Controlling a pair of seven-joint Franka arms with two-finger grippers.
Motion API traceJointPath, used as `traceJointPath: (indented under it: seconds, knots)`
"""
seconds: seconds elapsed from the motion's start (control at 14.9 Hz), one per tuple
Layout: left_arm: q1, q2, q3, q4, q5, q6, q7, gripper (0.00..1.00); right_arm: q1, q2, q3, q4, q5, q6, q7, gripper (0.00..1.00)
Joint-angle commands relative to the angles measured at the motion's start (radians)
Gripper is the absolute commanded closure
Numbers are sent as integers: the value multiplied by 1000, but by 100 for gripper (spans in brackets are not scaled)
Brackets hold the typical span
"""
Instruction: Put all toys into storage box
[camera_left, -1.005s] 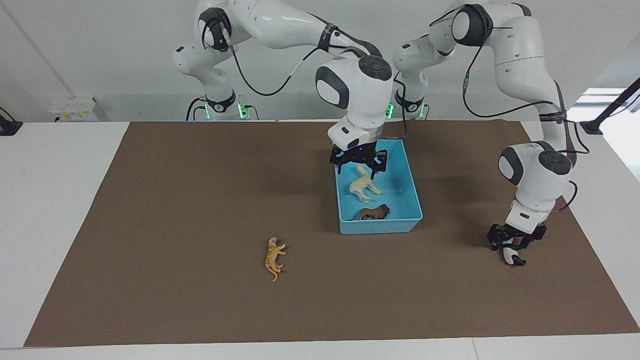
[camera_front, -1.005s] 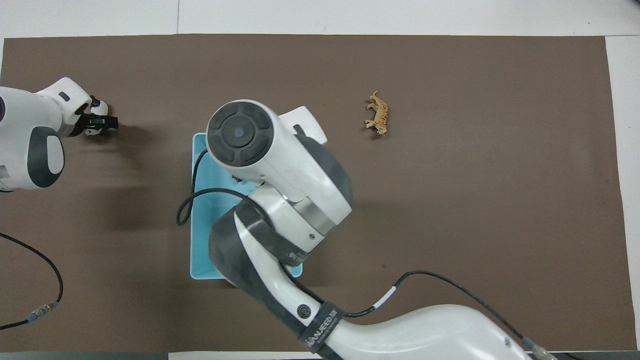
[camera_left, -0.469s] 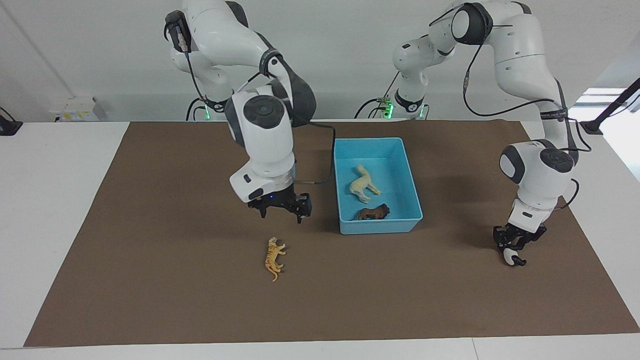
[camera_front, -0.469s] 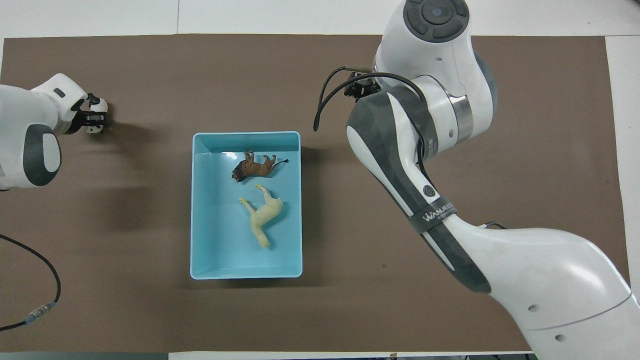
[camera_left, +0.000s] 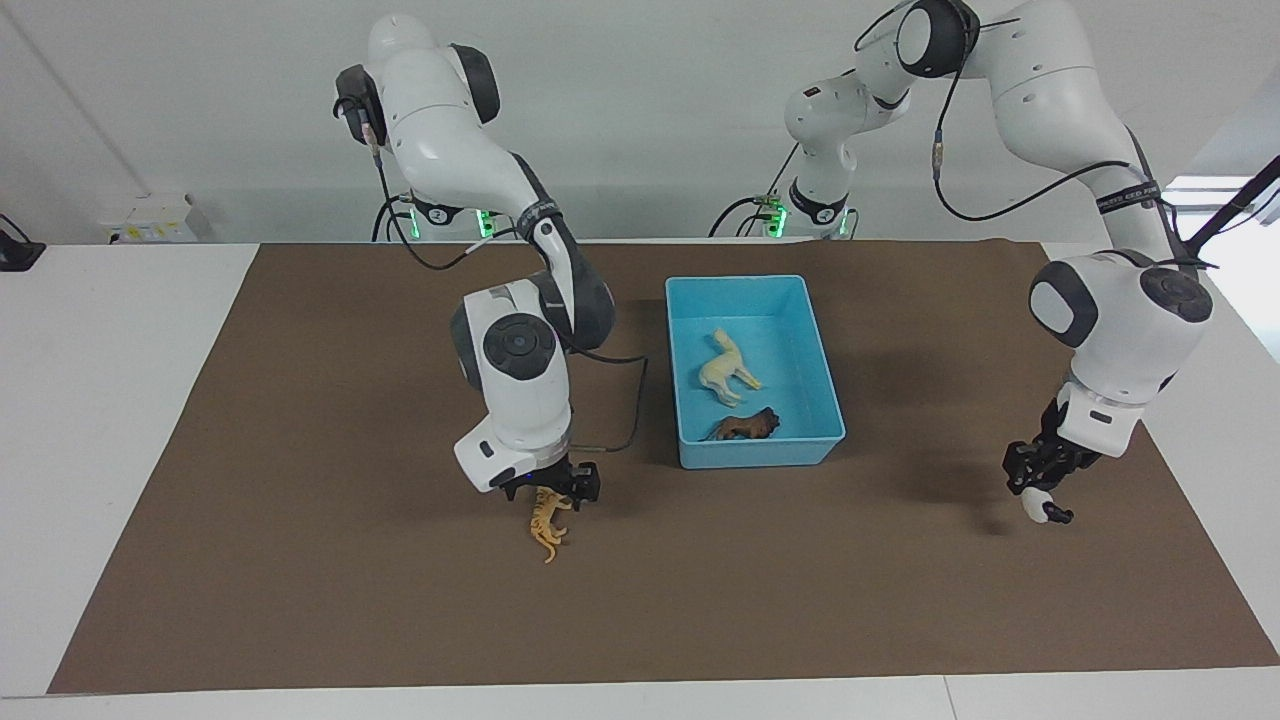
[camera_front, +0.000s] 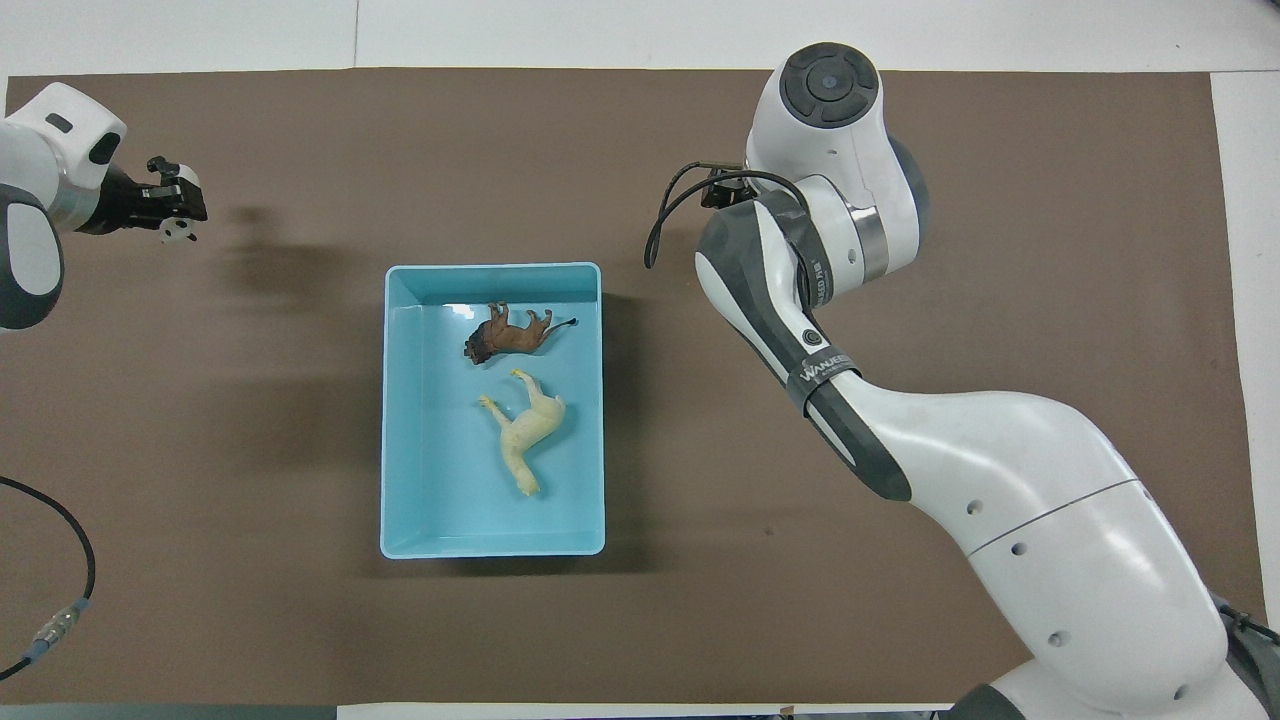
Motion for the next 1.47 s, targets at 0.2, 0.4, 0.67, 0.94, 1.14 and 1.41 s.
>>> traceJointPath:
  seconds: [0.2,0.4,0.67,0.94,1.14,1.41]
  knots:
    - [-259,-188,15,-54,-11,-246,-413,70,-15,47,10,1,-30,52,-24,0]
    - [-404,-242,17,-159,-11,-230,-632,68,-11,52,10,-6,-33,84,-24,6]
    - [-533,-334,17,-368,-11,-132,-801,59,-4,52,10,-7,-27,87,-16,100]
    - [-596,-371,17,-436,-10,-132,-832,12,-6,49,10,-9,-35,81,-13,100]
    - [-573,-382,25,-404,-11,-136,-819,0,0,47,9,-4,-39,55,-16,100]
    - [-400,-466,26,-350,-10,-238,-654,0,2,34,17,91,-65,-156,-22,100]
